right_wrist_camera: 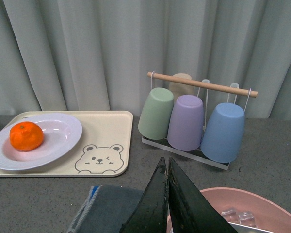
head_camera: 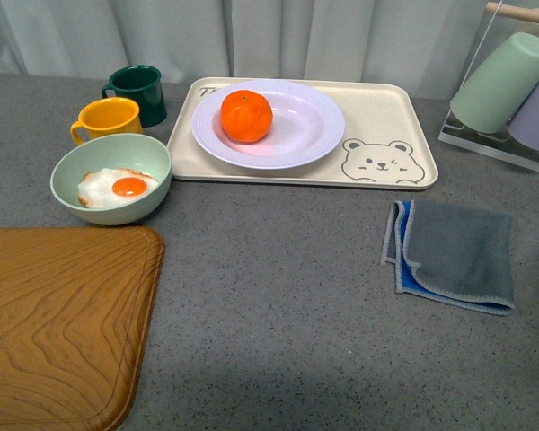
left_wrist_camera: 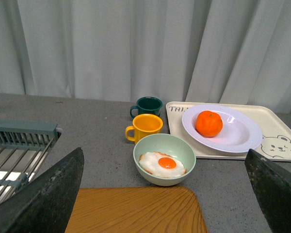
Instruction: Place orange and plate with both arms
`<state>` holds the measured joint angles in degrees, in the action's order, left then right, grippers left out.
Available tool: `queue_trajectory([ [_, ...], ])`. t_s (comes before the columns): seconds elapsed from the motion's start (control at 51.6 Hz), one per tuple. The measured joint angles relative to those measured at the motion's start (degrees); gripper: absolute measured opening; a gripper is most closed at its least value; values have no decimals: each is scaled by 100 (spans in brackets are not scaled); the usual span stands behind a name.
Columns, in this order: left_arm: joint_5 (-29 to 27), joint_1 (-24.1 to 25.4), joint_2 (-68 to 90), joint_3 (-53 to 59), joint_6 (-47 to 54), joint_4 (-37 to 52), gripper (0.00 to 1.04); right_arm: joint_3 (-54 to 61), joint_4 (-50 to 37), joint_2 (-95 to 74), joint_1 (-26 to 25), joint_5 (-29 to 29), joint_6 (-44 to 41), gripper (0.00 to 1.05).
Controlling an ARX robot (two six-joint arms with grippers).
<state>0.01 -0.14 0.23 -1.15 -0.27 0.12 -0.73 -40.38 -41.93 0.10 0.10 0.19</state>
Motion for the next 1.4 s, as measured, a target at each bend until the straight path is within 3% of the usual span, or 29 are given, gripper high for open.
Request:
queue_trajectory([
  [0.543,-2,0,0,0,0,0,98,44,1707,1867,0,0,0,1],
  [1.26,-2,0,0,0,0,0,98,44,3053,3228,0,-2,0,1],
  [1.395,-2,0,0,0,0,0,98,39,4002,4138,0,-7,0,1],
])
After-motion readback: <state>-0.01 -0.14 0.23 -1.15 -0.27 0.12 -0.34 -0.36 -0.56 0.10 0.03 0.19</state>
